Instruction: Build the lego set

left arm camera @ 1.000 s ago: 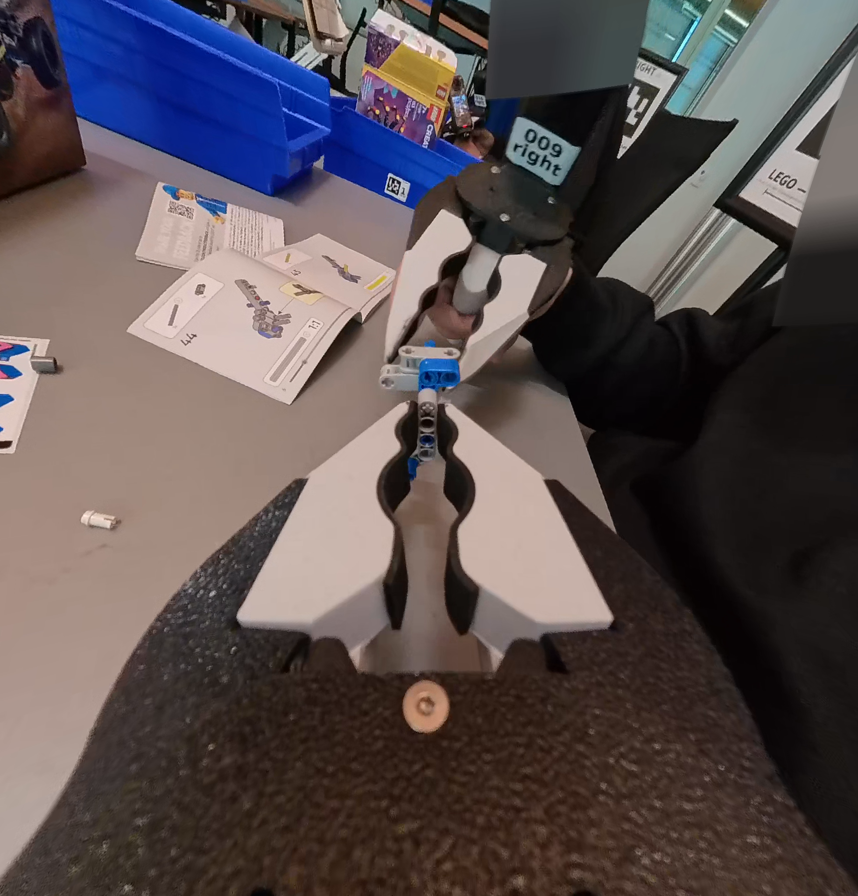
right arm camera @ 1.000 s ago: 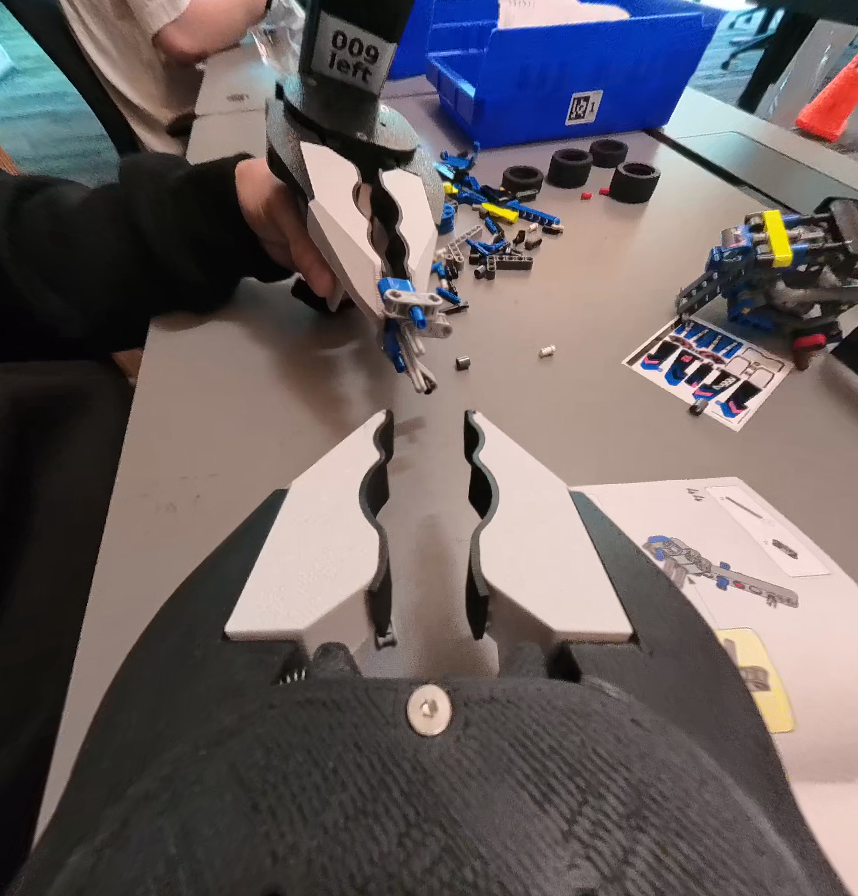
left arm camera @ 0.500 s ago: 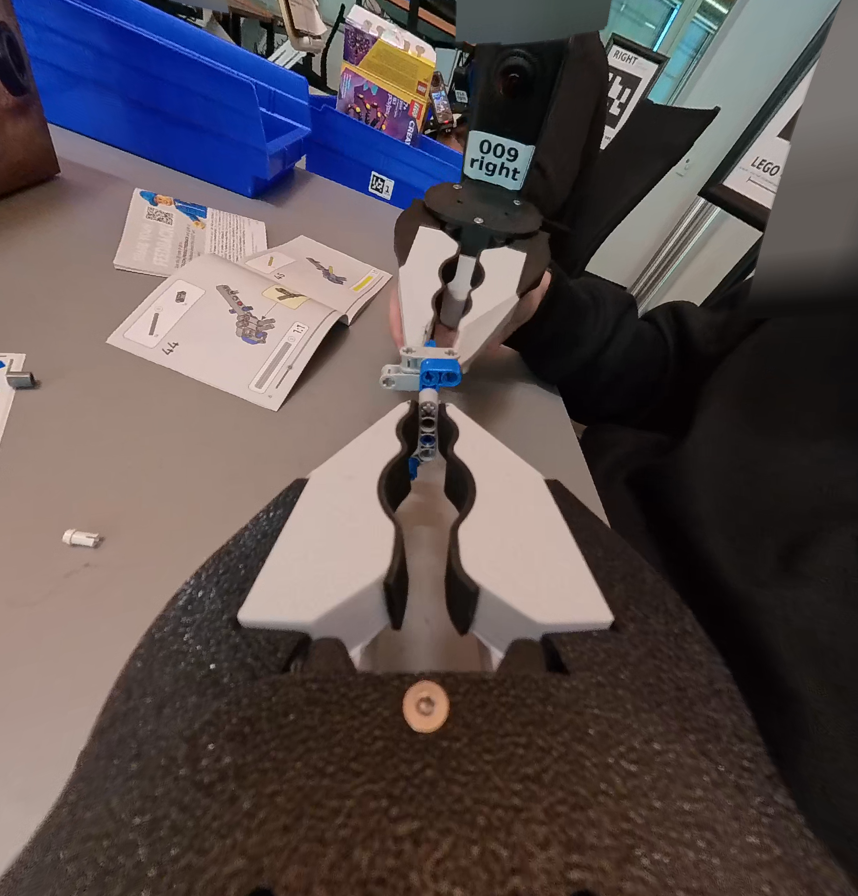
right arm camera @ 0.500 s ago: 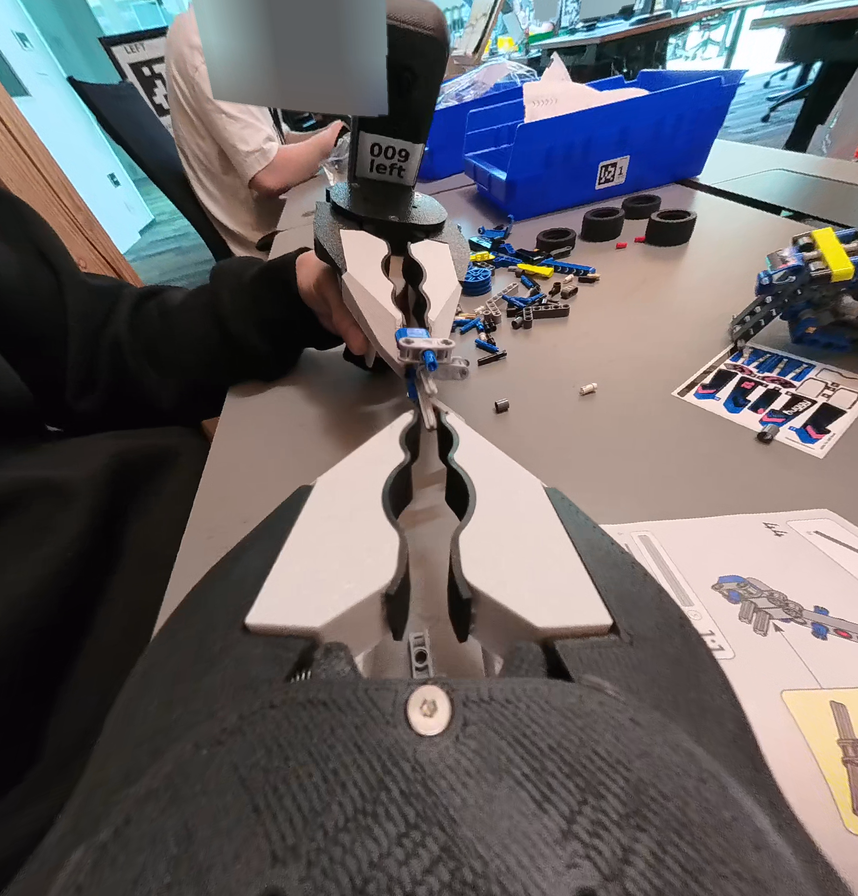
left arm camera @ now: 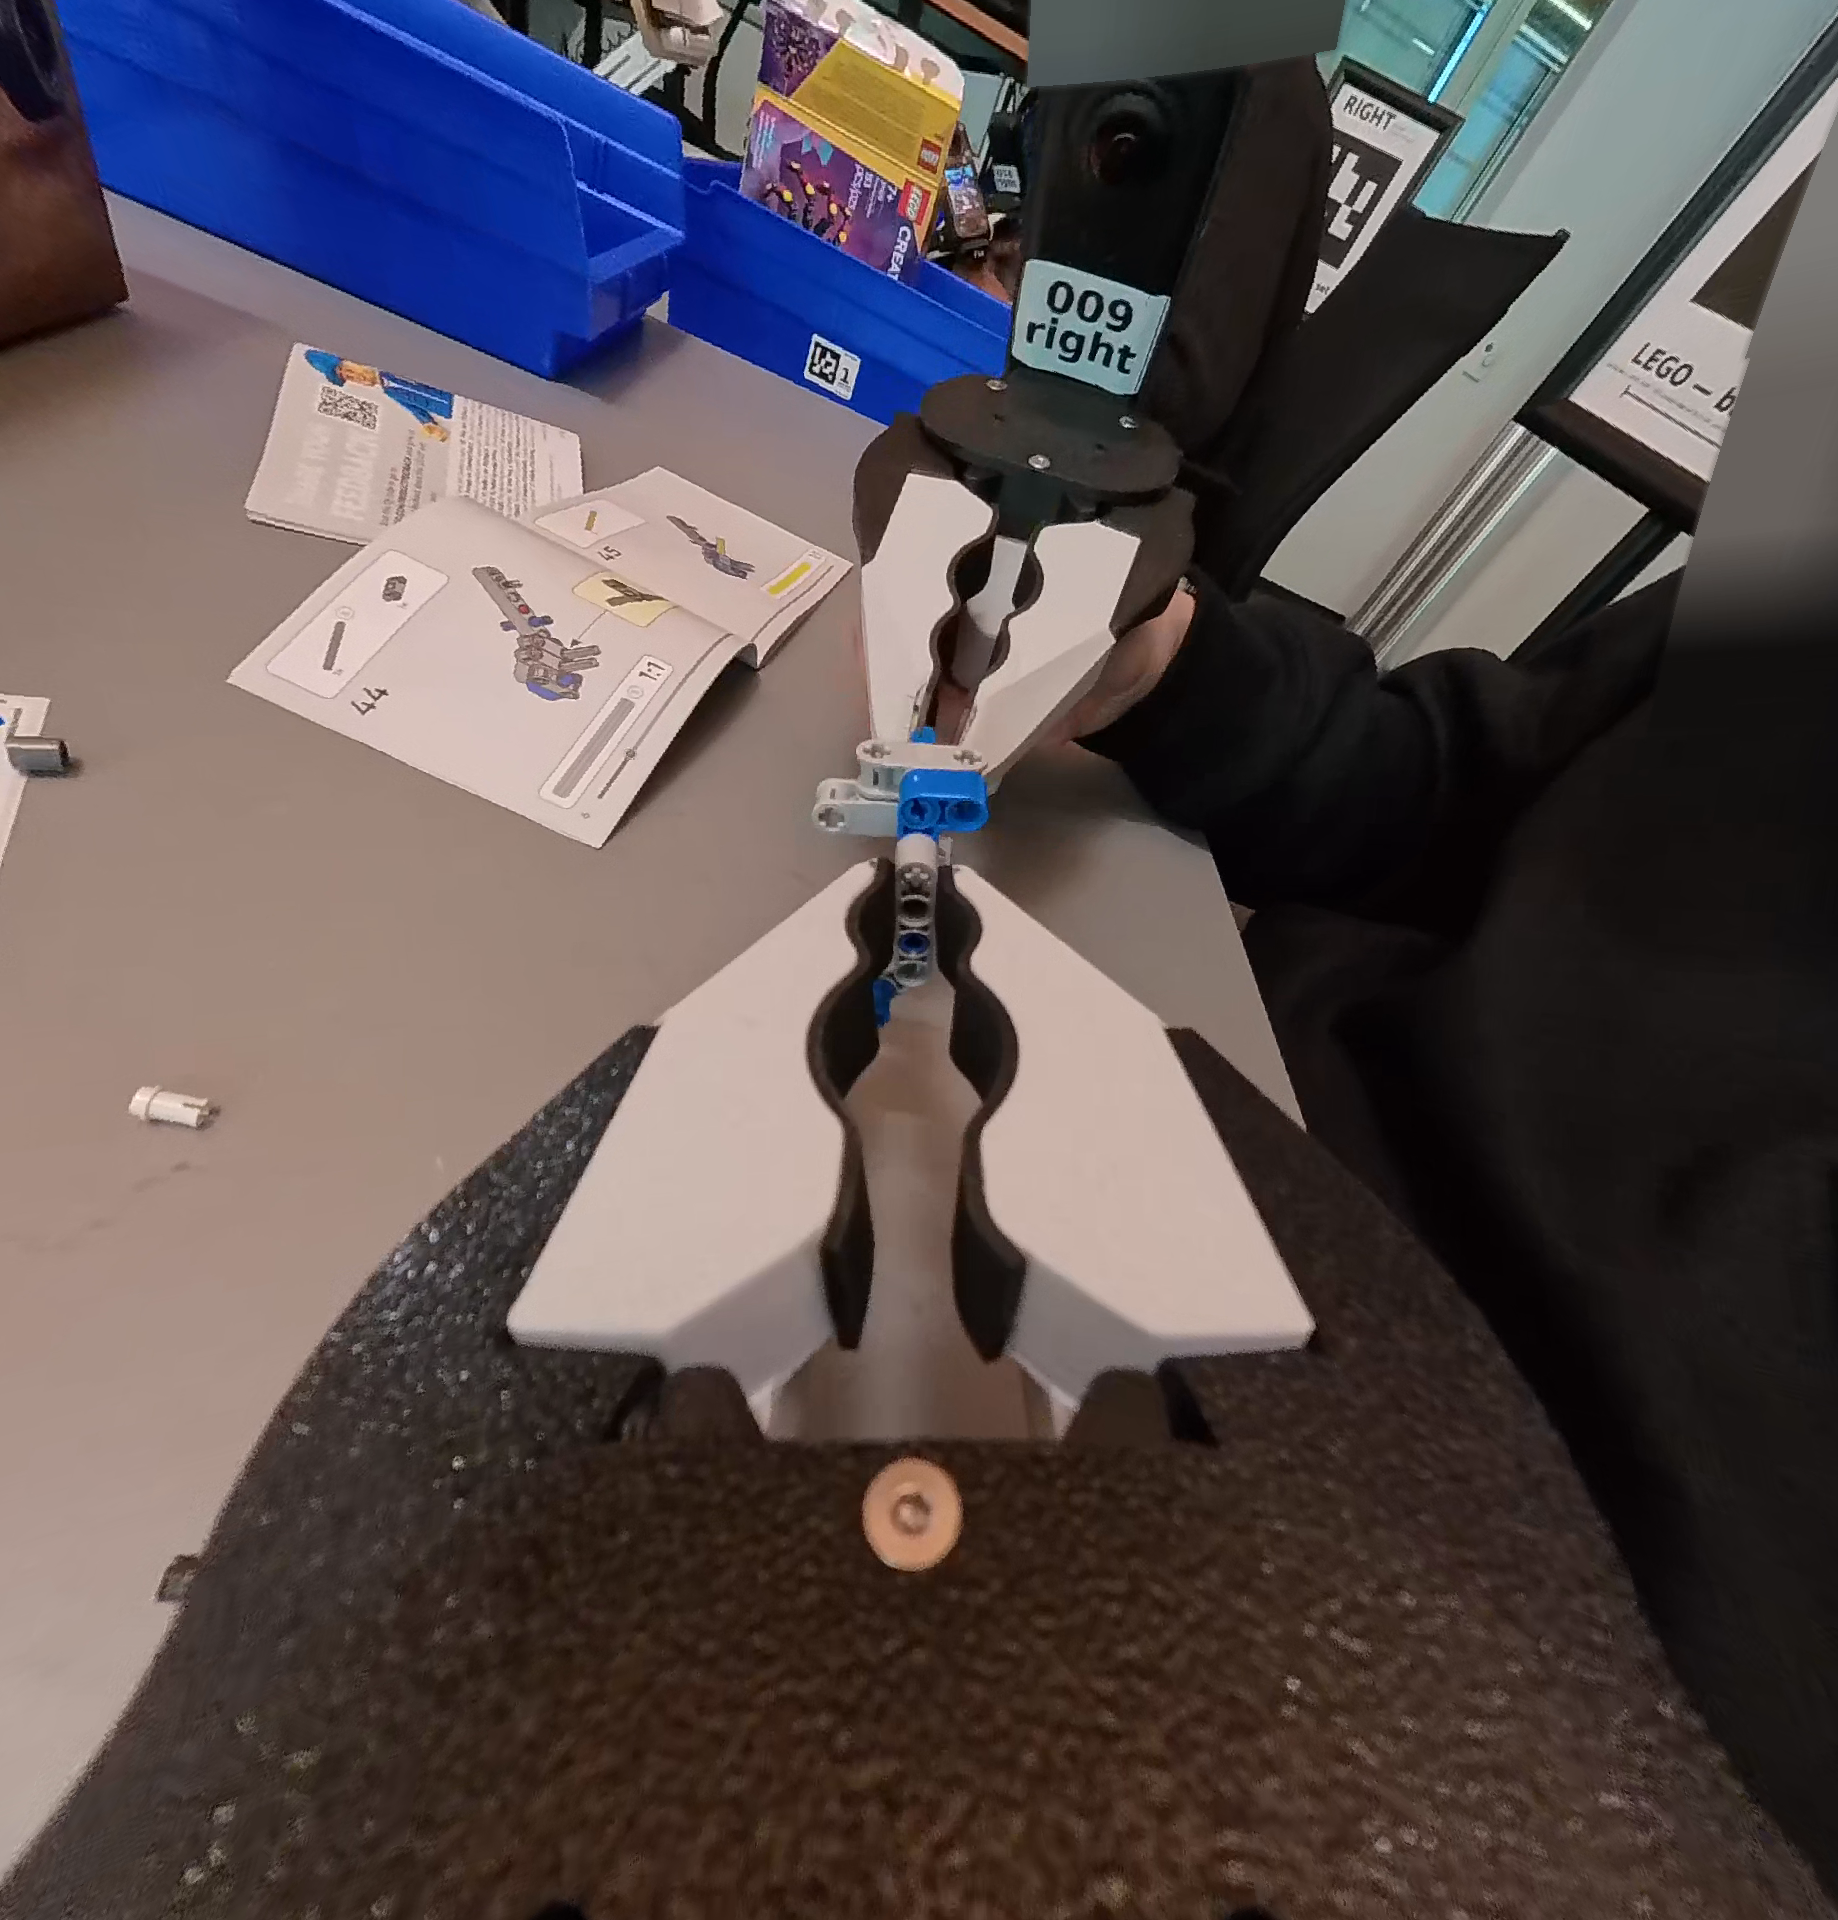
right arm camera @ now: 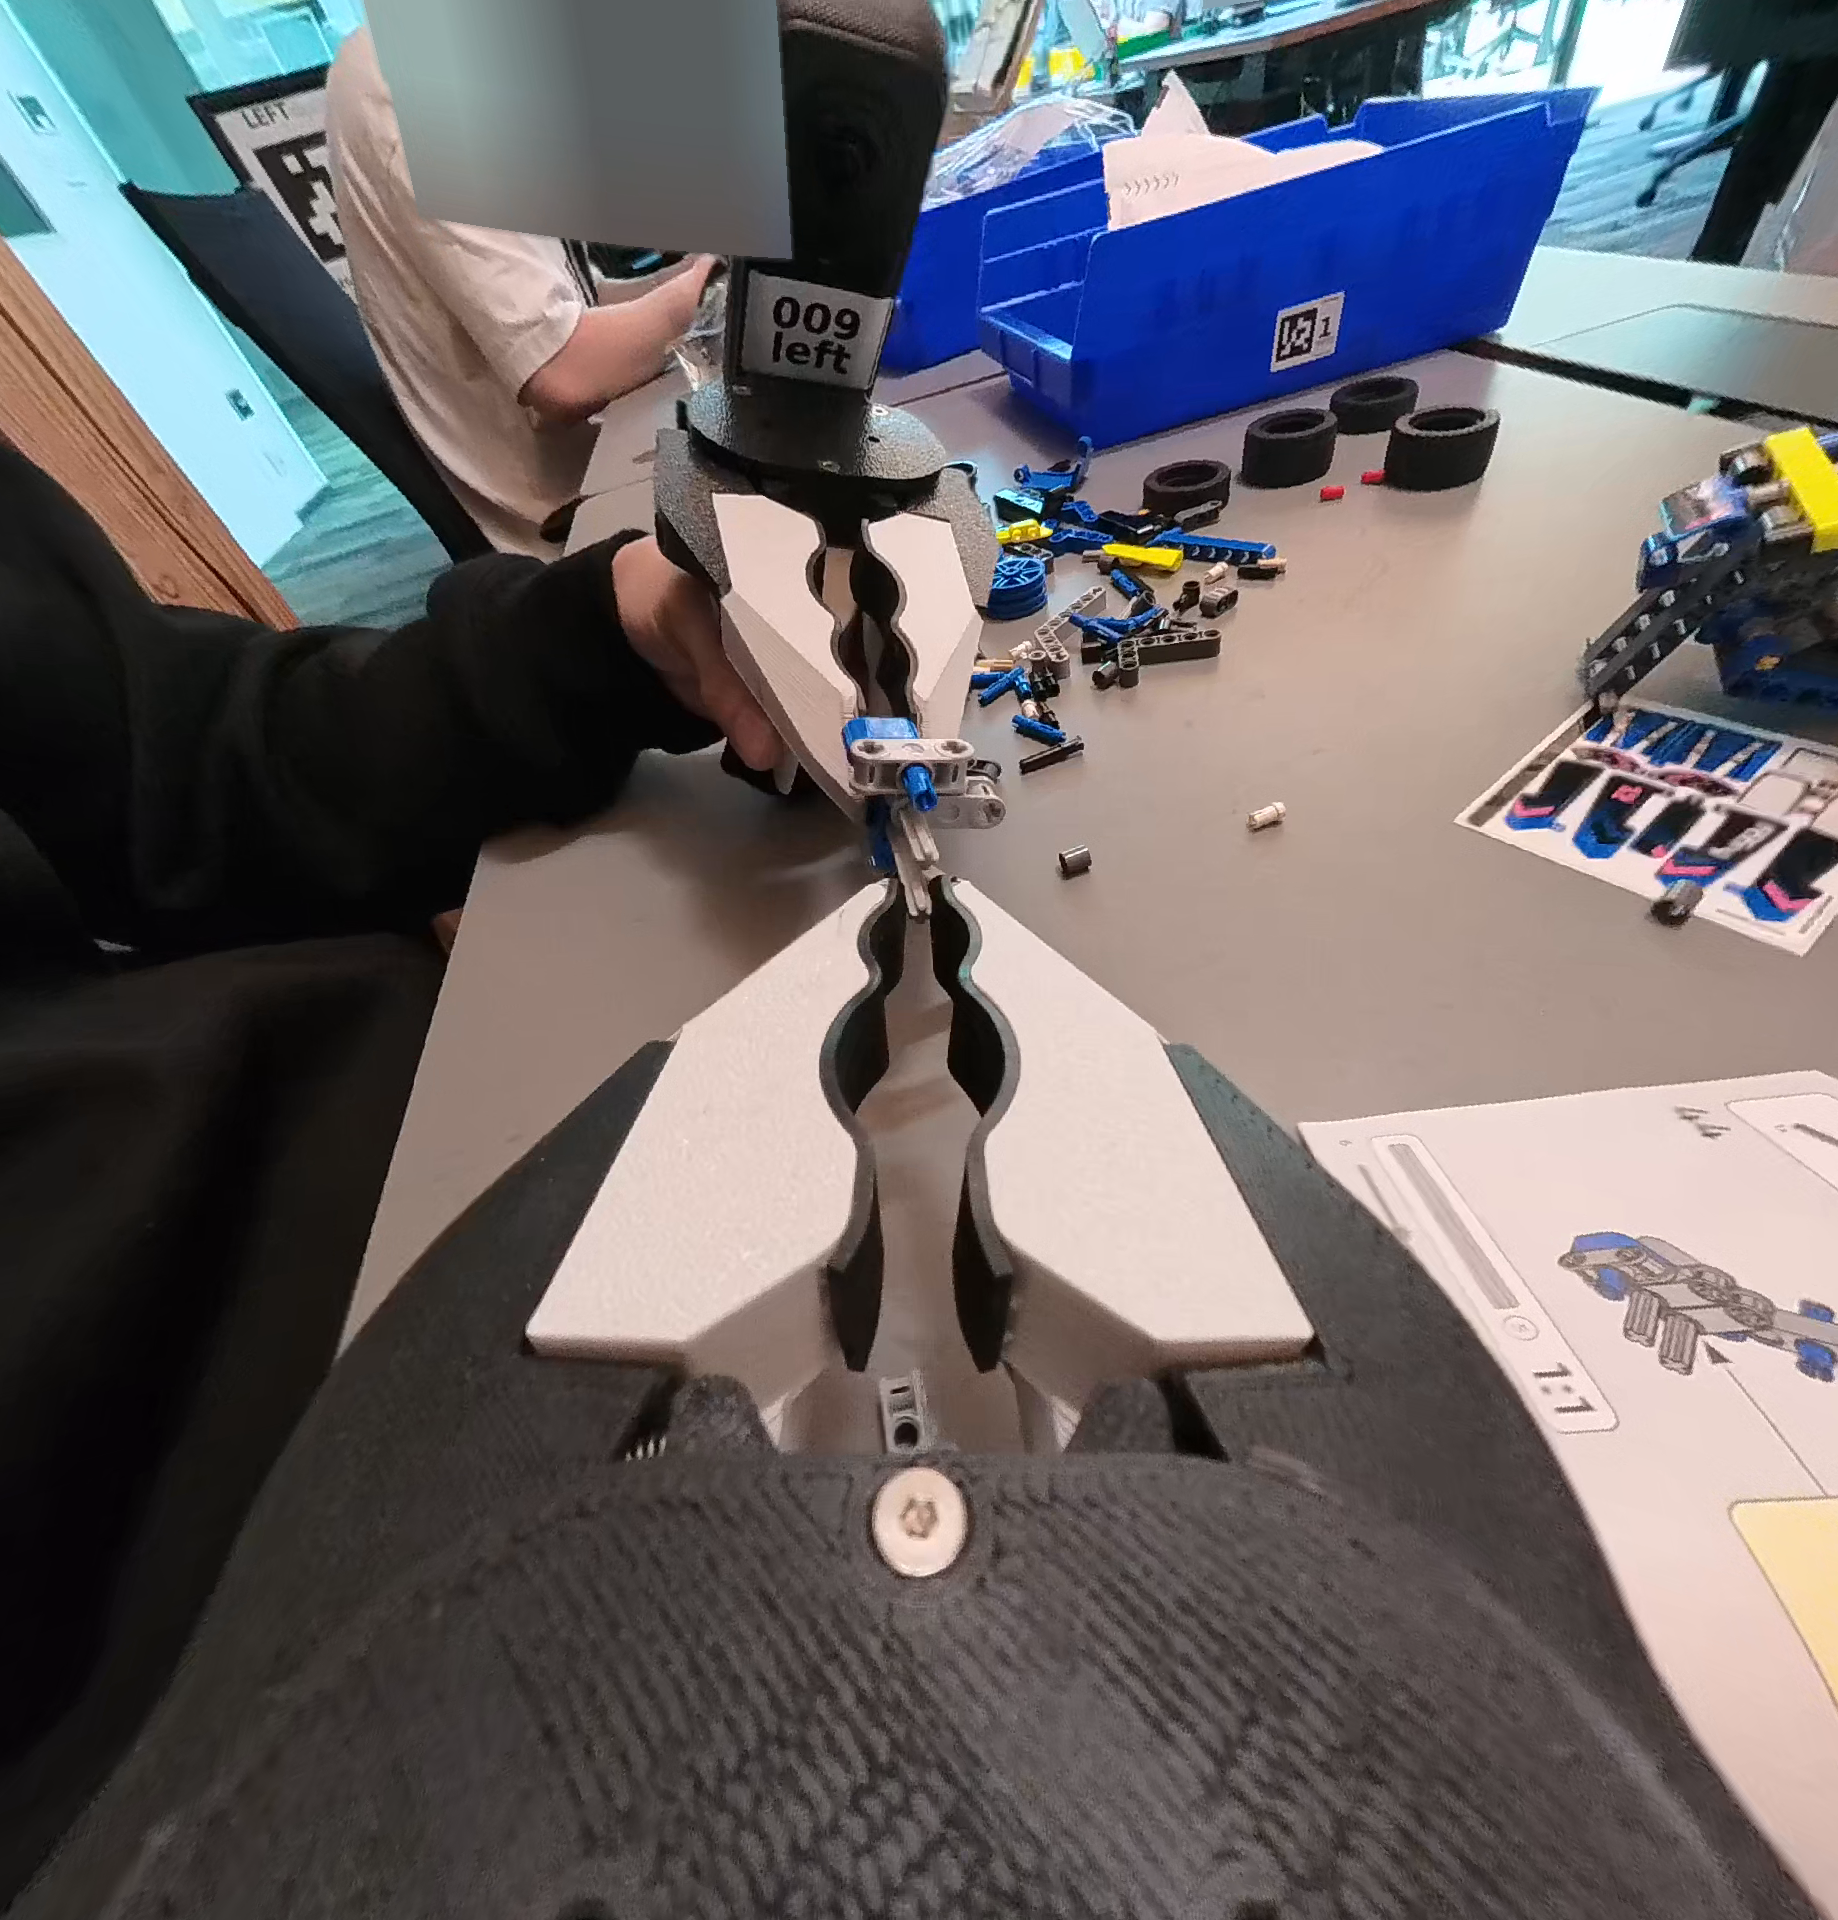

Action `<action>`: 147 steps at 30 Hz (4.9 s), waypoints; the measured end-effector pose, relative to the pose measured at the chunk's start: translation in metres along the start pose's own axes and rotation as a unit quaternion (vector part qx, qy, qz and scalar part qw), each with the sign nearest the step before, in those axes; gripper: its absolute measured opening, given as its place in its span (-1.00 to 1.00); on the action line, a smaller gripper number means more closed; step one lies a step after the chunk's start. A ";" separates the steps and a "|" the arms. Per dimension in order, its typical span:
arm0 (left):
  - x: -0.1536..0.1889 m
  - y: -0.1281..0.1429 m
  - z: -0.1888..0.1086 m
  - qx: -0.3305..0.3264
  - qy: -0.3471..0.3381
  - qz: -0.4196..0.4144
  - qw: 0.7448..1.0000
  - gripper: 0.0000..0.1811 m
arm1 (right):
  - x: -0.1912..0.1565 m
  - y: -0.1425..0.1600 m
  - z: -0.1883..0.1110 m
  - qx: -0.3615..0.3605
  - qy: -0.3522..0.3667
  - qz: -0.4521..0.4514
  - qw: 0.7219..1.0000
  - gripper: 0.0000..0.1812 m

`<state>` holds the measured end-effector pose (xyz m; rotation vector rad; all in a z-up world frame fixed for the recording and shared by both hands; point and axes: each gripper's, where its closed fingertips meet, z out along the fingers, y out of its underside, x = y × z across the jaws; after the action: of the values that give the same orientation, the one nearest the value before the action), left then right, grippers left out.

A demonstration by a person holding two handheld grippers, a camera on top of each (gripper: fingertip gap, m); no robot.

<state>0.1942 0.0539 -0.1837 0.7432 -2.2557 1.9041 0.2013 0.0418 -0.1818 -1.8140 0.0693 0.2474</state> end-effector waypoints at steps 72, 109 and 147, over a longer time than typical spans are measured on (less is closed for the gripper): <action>-0.018 -0.049 -0.001 0.227 -0.079 -0.243 0.940 -0.95 | 0.017 -0.035 0.022 0.016 0.294 -0.243 0.924 -0.24; -0.023 -0.018 0.013 0.131 -0.052 -0.241 0.960 -0.95 | 0.037 -0.023 0.007 -0.015 0.292 -0.237 0.926 -0.27; -0.003 0.019 0.016 -0.241 0.026 -0.178 0.954 -0.95 | 0.005 0.034 0.005 -0.099 0.009 0.088 0.991 -0.84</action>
<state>0.1924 0.0420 -0.2058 0.9220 -2.2272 1.1382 0.1995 0.0382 -0.2162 -2.0107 0.2241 0.3734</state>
